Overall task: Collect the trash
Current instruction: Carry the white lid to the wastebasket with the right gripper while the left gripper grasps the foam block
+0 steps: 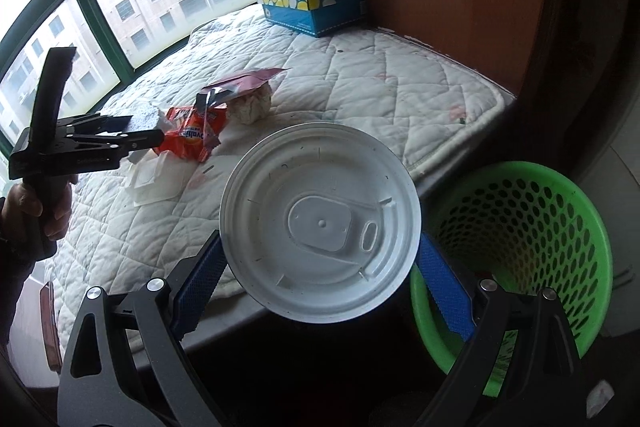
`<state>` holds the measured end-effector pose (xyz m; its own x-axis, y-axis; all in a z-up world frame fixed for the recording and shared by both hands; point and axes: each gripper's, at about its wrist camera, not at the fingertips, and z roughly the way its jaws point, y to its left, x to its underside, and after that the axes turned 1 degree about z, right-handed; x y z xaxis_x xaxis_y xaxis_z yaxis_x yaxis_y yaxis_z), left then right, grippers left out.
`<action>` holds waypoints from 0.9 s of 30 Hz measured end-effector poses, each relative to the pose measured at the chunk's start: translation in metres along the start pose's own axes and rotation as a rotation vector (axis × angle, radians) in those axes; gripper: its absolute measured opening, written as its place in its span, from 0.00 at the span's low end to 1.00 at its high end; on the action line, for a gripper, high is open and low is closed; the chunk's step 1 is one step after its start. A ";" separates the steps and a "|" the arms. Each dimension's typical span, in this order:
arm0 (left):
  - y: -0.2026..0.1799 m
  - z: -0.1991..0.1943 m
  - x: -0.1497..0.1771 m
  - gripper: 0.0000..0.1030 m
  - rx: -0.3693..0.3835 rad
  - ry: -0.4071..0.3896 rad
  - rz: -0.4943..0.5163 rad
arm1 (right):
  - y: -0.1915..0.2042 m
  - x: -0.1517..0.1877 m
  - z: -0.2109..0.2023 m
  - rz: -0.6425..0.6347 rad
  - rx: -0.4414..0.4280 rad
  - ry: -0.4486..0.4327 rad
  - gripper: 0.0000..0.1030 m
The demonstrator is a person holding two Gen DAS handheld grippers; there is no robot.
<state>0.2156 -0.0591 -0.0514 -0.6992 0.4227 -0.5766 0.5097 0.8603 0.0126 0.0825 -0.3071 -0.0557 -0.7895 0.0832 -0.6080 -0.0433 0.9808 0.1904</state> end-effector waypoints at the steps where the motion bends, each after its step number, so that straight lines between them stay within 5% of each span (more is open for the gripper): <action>1: -0.003 -0.005 -0.002 0.62 0.003 -0.011 0.002 | -0.005 0.001 -0.002 0.010 0.009 -0.002 0.89; 11: -0.064 -0.027 -0.019 0.62 0.070 -0.065 0.063 | -0.062 0.014 -0.025 0.081 0.115 -0.022 0.90; 27: -0.174 -0.007 -0.043 0.62 0.177 -0.038 0.155 | -0.148 0.040 -0.042 0.192 0.228 -0.014 0.92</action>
<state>0.1536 -0.2251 -0.0235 -0.5885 0.5318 -0.6090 0.6916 0.7212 -0.0386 0.0319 -0.4559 -0.0760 -0.7615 0.2719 -0.5884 0.2460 0.9611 0.1257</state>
